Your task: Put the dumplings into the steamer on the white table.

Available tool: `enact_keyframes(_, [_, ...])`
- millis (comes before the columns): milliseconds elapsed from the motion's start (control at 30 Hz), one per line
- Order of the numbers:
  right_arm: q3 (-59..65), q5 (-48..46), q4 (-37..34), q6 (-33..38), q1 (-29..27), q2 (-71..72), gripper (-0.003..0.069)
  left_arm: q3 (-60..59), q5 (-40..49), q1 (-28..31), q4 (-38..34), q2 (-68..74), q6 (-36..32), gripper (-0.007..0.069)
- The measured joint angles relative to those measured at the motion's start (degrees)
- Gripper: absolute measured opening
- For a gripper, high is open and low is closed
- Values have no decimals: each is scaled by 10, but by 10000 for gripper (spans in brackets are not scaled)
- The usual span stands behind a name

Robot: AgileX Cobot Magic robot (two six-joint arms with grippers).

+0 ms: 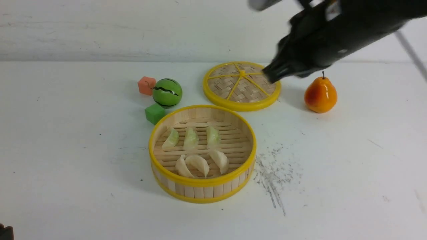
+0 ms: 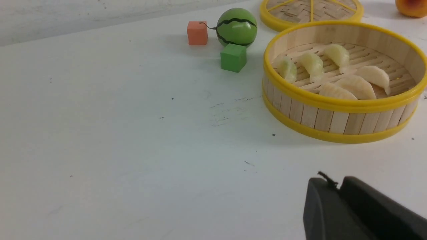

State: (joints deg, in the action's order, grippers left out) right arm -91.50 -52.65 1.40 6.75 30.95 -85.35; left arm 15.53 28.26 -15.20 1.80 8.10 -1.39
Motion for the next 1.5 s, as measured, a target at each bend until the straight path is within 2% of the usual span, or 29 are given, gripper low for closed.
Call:
enact_keyframes(167, [152, -10, 82, -84, 0, 180, -20, 0, 1, 0, -7, 0, 0, 75])
enact_keyframes(267, [271, 45, 98, -116, 0, 274, -20, 0, 2, 0, -8, 0, 0, 78])
enact_keyframes(300, [343, 97, 101, -125, 0, 315, -20, 0, 1, 0, -8, 0, 0, 79])
enact_keyframes(333, [353, 106, 101, -127, 0, 328, -20, 0, 1, 0, -8, 0, 0, 79])
enact_keyframes(433, [529, 283, 108, -133, 0, 430, -19, 0, 1, 0, -8, 0, 0, 81])
enact_keyframes(467, [548, 305, 109, -133, 0, 435, -19, 0, 1, 0, -8, 0, 0, 81])
enact_keyframes(533, [680, 461, 113, -133, 0, 504, -16, 0, 1, 0, -8, 0, 0, 81])
enact_keyframes(633, [775, 571, 116, -133, 0, 556, -15, 0, 1, 0, -8, 0, 0, 81])
enact_keyframes(800, [907, 692, 123, -134, 0, 618, -14, 0, 2, 0, -8, 0, 0, 81])
enact_keyframes(1033, [930, 628, 145, -135, 0, 626, -10, 0, 2, 0, -9, 0, 0, 88])
enact_keyframes(1233, [930, 496, 96, -150, -11, 671, -3, 0, 2, 0, -9, 0, 0, 94])
enact_keyframes(1300, [930, 447, 93, -150, -37, 723, -3, 0, 2, 0, -9, 0, 0, 94])
enact_keyframes(1400, [930, 380, 93, -150, -104, 824, -2, 0, 3, 0, -9, 0, 0, 94])
enact_keyframes(1500, [930, 359, 89, -150, -169, 855, -2, 0, 3, 0, -10, 0, 0, 99])
